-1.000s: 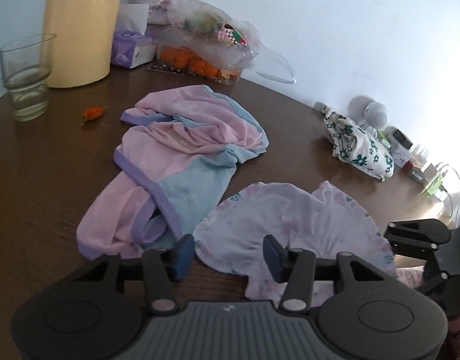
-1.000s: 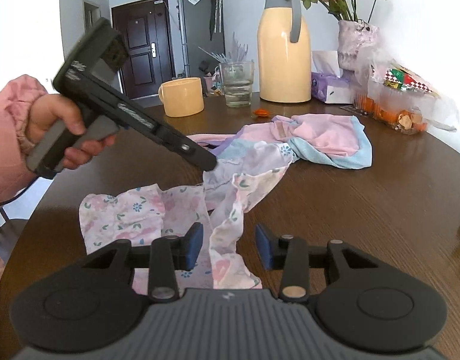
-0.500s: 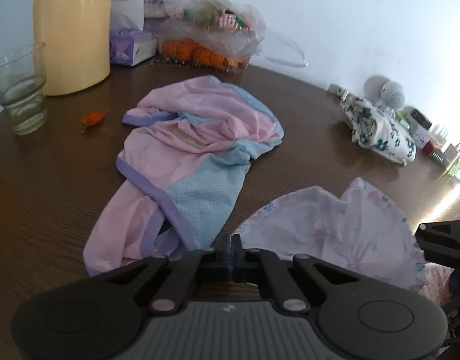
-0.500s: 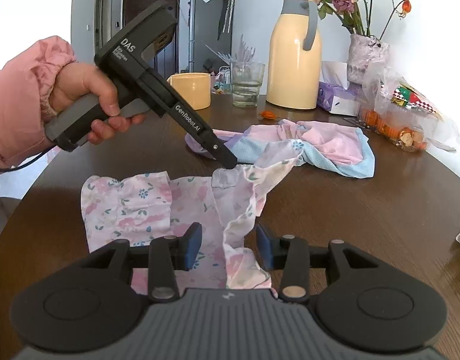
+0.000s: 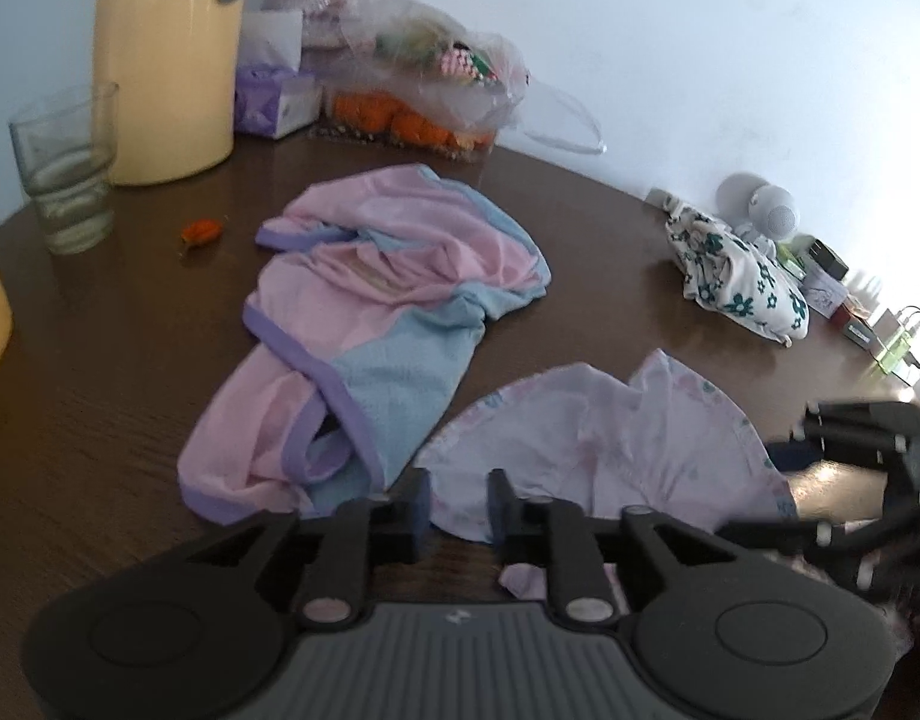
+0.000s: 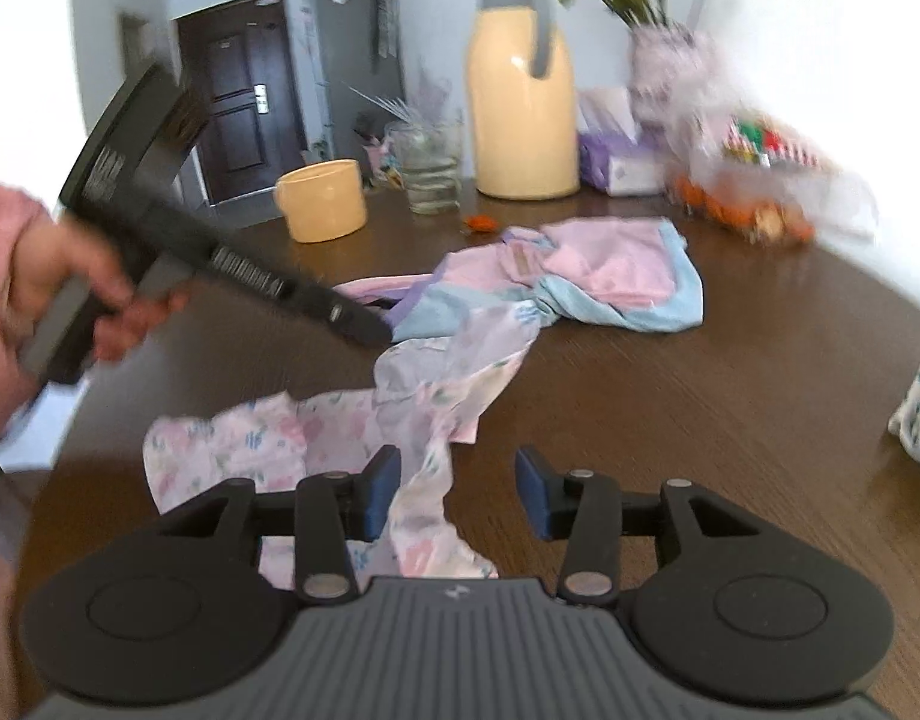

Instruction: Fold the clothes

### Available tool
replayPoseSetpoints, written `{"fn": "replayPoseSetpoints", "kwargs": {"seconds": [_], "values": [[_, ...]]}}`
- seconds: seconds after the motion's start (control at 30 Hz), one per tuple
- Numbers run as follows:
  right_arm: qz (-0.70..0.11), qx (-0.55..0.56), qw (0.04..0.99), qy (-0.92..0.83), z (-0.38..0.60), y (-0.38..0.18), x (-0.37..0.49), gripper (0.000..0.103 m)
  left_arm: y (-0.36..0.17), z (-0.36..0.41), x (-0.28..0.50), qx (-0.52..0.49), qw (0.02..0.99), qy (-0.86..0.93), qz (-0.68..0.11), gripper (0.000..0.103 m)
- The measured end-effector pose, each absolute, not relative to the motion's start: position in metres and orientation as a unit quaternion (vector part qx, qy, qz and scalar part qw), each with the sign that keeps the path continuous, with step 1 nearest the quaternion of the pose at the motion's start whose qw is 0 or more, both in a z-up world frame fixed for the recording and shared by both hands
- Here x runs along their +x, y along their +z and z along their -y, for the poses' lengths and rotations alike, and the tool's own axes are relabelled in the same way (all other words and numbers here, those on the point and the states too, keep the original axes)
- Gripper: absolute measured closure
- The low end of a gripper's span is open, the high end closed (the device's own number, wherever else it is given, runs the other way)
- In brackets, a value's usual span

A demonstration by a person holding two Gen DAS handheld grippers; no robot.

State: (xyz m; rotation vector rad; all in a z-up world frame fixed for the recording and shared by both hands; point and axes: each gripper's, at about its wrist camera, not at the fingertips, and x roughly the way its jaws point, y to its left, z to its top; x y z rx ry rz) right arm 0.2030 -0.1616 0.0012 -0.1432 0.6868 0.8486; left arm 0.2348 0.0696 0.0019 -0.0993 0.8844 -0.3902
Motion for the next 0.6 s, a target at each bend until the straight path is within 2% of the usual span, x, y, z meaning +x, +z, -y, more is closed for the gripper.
{"fn": "replayPoseSetpoints", "kwargs": {"seconds": [0.23, 0.47, 0.57, 0.6], "values": [[-0.406, -0.035, 0.837, 0.366, 0.131, 0.029, 0.258, 0.051, -0.007, -0.080, 0.232, -0.044, 0.880, -0.207, -0.424, 0.064], [-0.435, -0.180, 0.798, 0.375, 0.058, 0.048, 0.287, 0.048, -0.007, -0.092, 0.228, -0.041, 0.876, -0.237, -0.417, 0.064], [-0.480, -0.222, 0.760, 0.377, 0.027, 0.029, 0.307, 0.049, -0.003, -0.096, 0.223, -0.028, 0.872, -0.255, -0.418, 0.054], [-0.492, -0.235, 0.750, 0.374, 0.020, 0.023, 0.313, 0.050, -0.001, -0.097, 0.222, -0.021, 0.871, -0.258, -0.417, 0.047]]}}
